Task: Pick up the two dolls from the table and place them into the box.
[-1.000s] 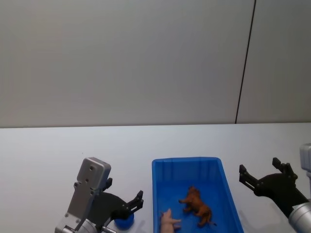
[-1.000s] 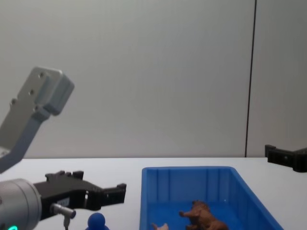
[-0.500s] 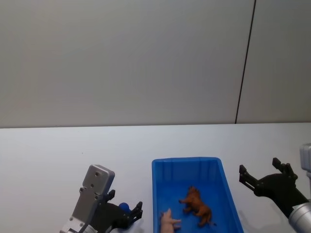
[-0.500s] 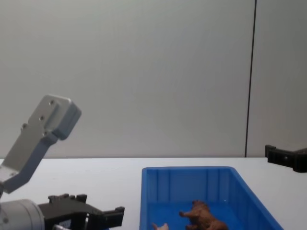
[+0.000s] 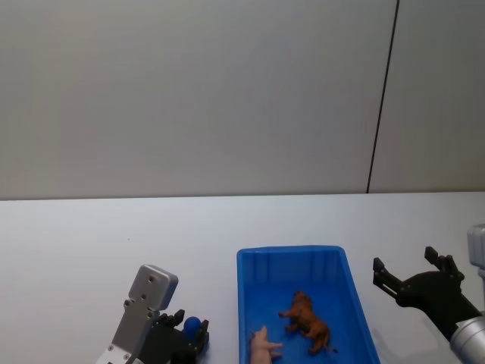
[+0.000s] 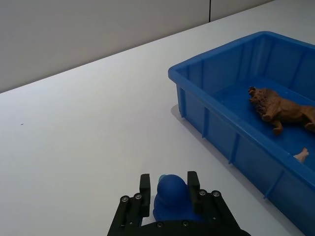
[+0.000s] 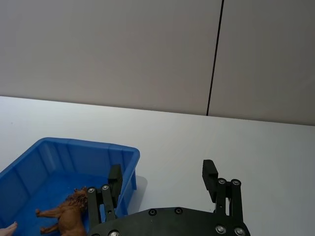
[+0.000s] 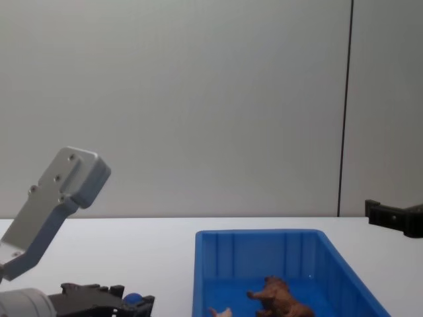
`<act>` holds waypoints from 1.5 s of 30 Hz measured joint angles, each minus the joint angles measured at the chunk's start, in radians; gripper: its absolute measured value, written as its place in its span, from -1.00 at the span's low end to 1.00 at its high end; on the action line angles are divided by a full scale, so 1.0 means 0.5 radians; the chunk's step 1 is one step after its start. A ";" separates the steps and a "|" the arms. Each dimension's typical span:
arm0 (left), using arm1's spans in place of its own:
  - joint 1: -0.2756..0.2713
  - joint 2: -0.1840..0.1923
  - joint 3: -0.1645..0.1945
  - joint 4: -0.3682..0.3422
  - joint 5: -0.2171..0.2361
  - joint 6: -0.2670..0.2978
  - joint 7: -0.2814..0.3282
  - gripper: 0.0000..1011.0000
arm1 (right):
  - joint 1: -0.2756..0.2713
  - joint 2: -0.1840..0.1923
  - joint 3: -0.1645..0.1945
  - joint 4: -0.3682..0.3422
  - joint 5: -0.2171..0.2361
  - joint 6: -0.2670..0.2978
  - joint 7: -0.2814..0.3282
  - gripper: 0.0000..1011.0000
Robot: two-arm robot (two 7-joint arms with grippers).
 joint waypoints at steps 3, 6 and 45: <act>0.003 0.000 -0.002 0.001 0.004 -0.002 0.003 -0.16 | 0.000 0.000 0.000 0.000 0.000 0.000 0.000 0.98; 0.007 0.000 -0.004 0.002 0.011 -0.018 0.006 -0.35 | 0.000 0.000 0.000 0.000 0.000 0.000 0.000 0.98; -0.127 -0.043 -0.055 -0.121 0.109 -0.504 -0.404 -0.87 | 0.000 0.000 0.000 0.000 0.000 0.000 0.000 0.98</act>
